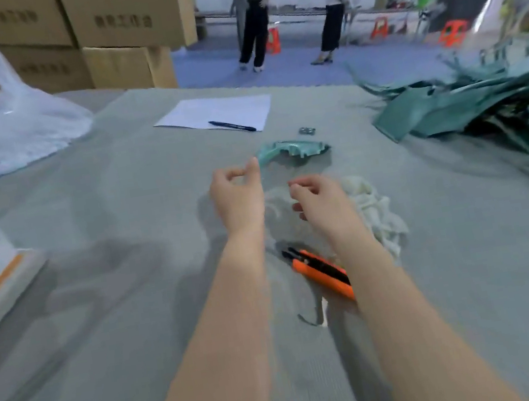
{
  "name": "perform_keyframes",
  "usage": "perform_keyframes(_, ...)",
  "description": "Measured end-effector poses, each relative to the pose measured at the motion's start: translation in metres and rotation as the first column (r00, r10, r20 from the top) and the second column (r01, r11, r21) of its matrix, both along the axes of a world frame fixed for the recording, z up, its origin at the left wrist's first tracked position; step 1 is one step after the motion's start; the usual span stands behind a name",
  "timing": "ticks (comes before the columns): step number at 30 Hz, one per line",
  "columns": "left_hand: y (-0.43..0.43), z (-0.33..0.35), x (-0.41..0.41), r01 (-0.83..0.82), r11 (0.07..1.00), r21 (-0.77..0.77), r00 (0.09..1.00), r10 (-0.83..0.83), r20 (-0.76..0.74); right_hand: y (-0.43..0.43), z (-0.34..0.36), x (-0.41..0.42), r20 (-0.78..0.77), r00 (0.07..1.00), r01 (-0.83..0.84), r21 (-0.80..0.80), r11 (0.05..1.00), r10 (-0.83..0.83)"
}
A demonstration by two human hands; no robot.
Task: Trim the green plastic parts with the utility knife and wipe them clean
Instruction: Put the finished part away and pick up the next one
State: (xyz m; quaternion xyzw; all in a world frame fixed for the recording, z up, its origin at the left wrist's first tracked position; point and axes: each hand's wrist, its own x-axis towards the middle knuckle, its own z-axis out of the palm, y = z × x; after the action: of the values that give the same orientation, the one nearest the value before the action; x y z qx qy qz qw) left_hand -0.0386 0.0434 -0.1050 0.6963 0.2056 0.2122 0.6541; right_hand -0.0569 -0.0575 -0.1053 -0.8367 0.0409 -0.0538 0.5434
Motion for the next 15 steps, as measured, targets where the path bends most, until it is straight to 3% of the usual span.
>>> perform_keyframes(3,-0.005,-0.021,0.012,0.208,0.944,0.257,0.966,-0.157,-0.207,-0.020,0.000,0.005,-0.001,1.000,-0.003,0.056,0.998,0.003)
perform_keyframes(6,-0.003,-0.032,0.017,0.231,0.764,0.603,0.957,-0.065,-0.284,-0.038,-0.001,0.010,0.006,1.000,0.000,0.028,1.000,-0.001)
perform_keyframes(11,0.007,-0.016,0.016,-0.062,0.809,0.585,0.998,0.060,0.023,-0.058,-0.004,0.016,0.008,0.999,0.033,0.066,0.997,-0.033)
perform_keyframes(15,0.004,0.014,0.005,-0.068,0.940,0.333,0.982,0.003,0.191,-0.066,0.002,0.018,0.068,0.991,0.091,0.309,0.947,-0.118)
